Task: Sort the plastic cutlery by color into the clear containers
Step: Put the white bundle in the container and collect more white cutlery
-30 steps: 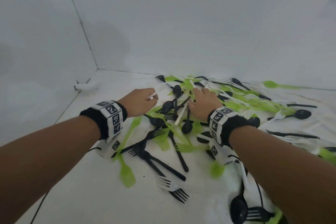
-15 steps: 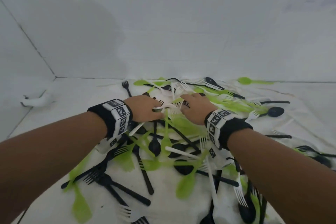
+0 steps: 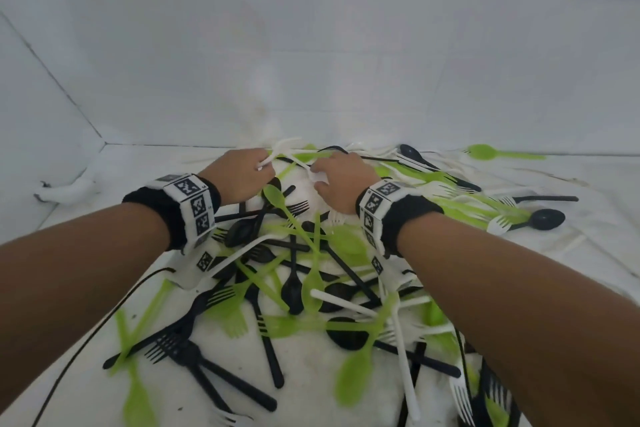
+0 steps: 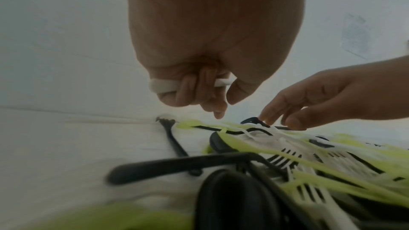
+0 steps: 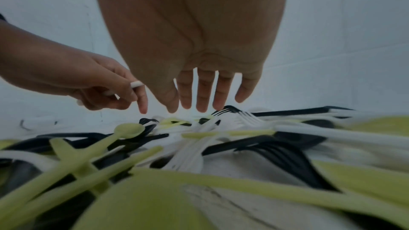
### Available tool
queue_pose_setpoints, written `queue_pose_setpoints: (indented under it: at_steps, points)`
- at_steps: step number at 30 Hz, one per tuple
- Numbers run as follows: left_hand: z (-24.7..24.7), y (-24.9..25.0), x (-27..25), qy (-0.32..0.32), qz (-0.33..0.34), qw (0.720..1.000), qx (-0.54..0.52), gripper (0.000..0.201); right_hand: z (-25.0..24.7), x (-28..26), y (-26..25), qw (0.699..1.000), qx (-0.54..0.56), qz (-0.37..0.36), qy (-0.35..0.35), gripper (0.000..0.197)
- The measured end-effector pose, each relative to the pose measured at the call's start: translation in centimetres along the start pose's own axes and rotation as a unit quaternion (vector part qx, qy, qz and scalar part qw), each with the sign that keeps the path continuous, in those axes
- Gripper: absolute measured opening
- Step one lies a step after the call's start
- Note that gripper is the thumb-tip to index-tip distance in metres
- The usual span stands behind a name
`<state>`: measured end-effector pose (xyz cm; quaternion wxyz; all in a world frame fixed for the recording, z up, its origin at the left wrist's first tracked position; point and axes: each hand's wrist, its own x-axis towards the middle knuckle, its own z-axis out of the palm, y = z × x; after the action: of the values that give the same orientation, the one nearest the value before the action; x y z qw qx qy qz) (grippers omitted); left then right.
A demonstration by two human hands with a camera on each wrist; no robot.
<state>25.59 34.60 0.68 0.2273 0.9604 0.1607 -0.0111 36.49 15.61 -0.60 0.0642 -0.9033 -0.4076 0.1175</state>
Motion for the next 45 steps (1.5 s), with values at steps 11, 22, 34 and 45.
queue_pose_setpoints:
  at_steps: [11,22,34,45]
  points:
    - [-0.5,-3.7,-2.2,0.001,-0.004,1.0,0.009,0.029,1.3,2.7,-3.4,0.99,-0.139,0.008,0.002,0.034]
    - [-0.4,-1.0,-1.2,0.017,0.024,0.999,-0.019,0.024,0.6,1.2,-1.7,0.996,-0.049,0.077,0.011,0.023]
    - [0.1,-3.3,-0.9,-0.057,-0.06,0.991,0.103,0.037,-0.3,0.5,-0.5,0.959,0.234,0.092,0.127,0.015]
    - [0.9,-1.7,-0.2,0.043,0.061,0.995,0.073,0.03,-1.2,-0.7,2.6,0.965,0.175,0.121,0.152,0.029]
